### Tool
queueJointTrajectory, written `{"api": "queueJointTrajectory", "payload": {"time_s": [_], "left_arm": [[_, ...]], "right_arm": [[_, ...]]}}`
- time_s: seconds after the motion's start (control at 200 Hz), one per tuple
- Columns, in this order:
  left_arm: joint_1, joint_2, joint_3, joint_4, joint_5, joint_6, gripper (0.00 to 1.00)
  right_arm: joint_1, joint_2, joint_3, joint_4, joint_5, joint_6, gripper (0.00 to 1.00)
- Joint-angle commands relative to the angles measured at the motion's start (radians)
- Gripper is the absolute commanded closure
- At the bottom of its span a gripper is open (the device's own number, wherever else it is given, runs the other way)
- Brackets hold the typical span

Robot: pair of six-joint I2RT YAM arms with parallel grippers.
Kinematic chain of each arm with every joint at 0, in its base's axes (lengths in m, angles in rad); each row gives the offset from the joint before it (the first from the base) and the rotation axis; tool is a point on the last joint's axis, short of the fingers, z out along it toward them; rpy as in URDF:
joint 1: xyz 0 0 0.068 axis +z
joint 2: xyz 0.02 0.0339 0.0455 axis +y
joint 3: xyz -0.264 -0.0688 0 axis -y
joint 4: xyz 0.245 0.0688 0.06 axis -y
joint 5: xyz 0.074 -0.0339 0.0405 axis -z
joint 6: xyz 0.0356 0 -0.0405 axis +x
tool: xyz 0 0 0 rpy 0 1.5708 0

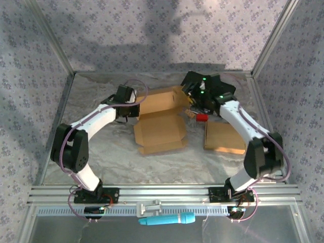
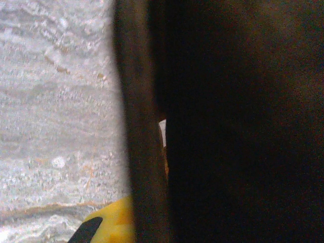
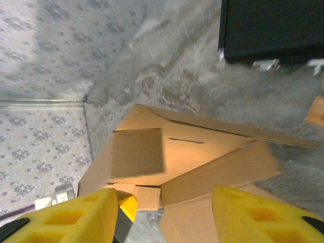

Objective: Fold the paper box

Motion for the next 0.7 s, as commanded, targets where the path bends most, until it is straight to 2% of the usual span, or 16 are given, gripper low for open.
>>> {"api": "queueJointTrajectory", "payload": {"time_s": [0.0,0.11,0.17,0.27,0.405,0.54,0.695], "left_arm": [[0.064,0.026,0.061,-0.020,0.229,0.065,1.00],[0.124,0.060,0.102,-0.023,0.424,0.082,1.00],[0.145,0.090,0.137,-0.043,0.499,0.094,1.00],[0.166,0.137,0.191,-0.079,0.604,0.122,1.00],[0.186,0.203,0.247,-0.113,0.688,0.137,1.00],[0.193,0.259,0.306,-0.139,0.743,0.124,1.00],[0.193,0.281,0.340,-0.162,0.745,0.124,1.00]], "right_arm": [[-0.075,-0.092,-0.047,0.001,0.007,-0.193,0.47],[-0.153,-0.078,-0.052,0.001,-0.059,-0.371,0.51],[-0.199,-0.044,-0.046,0.037,-0.162,-0.455,0.57],[-0.244,0.036,0.003,0.084,-0.356,-0.527,0.57],[-0.233,0.147,0.149,0.018,-0.519,-0.624,0.60],[-0.201,0.207,0.235,-0.026,-0.559,-0.665,0.60],[-0.180,0.220,0.262,-0.009,-0.587,-0.643,0.60]]}}
